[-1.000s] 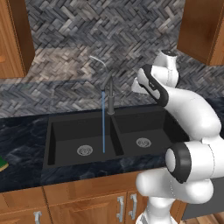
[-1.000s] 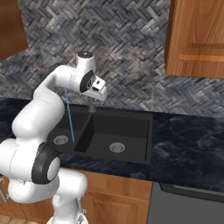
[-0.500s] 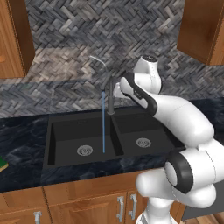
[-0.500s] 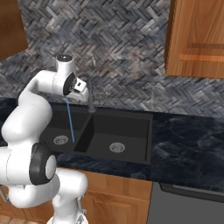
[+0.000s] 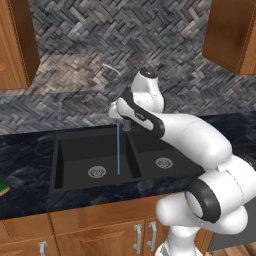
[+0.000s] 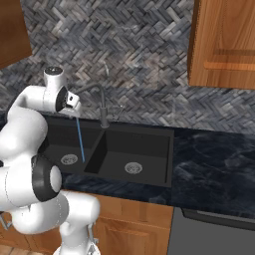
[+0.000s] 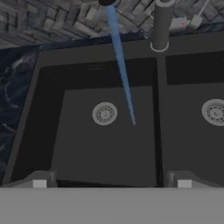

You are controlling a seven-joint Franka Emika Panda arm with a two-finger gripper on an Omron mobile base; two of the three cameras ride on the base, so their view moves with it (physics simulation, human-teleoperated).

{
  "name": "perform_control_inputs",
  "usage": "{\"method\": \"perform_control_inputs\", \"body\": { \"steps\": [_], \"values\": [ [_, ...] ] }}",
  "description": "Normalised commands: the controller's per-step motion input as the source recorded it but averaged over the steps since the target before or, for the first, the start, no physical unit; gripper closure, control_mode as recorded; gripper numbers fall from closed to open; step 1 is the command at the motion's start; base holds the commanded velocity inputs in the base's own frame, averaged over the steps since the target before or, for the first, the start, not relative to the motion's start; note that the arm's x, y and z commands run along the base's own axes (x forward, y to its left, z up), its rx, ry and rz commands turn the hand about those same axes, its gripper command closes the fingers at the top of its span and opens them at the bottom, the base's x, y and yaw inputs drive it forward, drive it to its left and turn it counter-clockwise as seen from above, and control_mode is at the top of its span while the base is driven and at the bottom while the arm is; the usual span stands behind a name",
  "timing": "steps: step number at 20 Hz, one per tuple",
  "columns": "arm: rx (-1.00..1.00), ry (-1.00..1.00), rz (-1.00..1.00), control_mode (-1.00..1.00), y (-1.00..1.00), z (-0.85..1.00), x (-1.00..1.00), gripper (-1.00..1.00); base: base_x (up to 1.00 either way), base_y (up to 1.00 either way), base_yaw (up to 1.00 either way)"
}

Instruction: Soak the sponge with water for a few seconds and then drop it inside the sink.

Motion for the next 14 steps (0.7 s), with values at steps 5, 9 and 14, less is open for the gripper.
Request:
{"method": "perform_control_inputs", "body": {
  "steps": [5,9,14],
  "values": [
    [0.0,0.01,0.1,-1.0,0.63,0.0,0.0,-1.0,0.0,0.0,0.0],
    [0.0,0.0,0.11,-1.0,0.51,0.0,0.0,-1.0,0.0,0.0,0.0],
    [0.0,0.0,0.13,-1.0,0.35,0.0,0.0,-1.0,0.0,0.0,0.0]
  ]
}}
